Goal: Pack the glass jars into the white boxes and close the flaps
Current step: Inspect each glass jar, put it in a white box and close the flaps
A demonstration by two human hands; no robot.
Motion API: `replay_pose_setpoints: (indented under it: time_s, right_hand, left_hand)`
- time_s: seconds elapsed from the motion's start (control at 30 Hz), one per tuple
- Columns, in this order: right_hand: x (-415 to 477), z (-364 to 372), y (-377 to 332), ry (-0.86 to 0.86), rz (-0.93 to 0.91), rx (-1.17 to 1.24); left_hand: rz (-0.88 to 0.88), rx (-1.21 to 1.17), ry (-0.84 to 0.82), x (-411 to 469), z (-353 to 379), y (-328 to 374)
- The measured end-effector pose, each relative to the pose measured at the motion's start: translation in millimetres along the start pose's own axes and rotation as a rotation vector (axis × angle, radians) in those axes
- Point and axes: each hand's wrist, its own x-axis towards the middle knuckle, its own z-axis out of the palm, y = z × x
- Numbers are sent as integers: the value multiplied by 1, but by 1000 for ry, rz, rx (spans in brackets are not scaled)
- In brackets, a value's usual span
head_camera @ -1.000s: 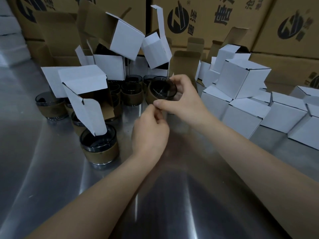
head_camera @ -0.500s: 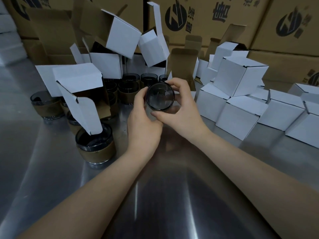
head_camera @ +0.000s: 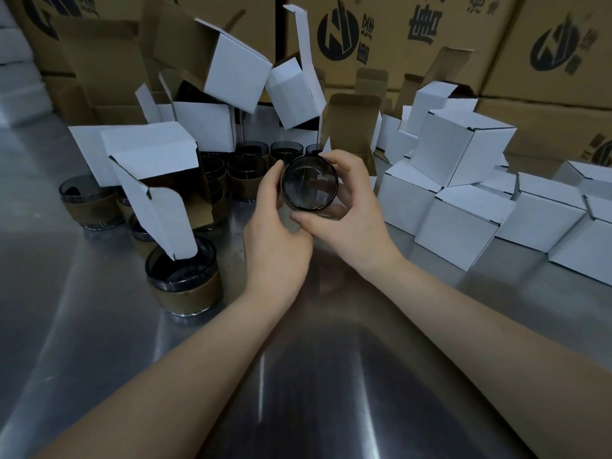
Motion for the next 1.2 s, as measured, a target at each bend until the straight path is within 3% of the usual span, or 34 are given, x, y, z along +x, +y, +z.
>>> replay_pose_setpoints:
  time_s: [0.37,0.7,0.83,1.03,1.2]
  right_hand:
    - [2,-3,1,22,106,63]
    - [0,1,-5,12,318,317]
    - [5,-2,-6,50,339,300]
    - [8,-8,-9,69,250,20]
    - [8,-9,-9,86,204,-80]
  left_hand:
    - [-2,-35,-26,-2,3,3]
    - [-132,-133,-30,0,2,2]
    - [-196,-231,-76,0,3,2]
    - [-31,8,-9,-1,2,5]
    - [148,263,-30,-1,3,7]
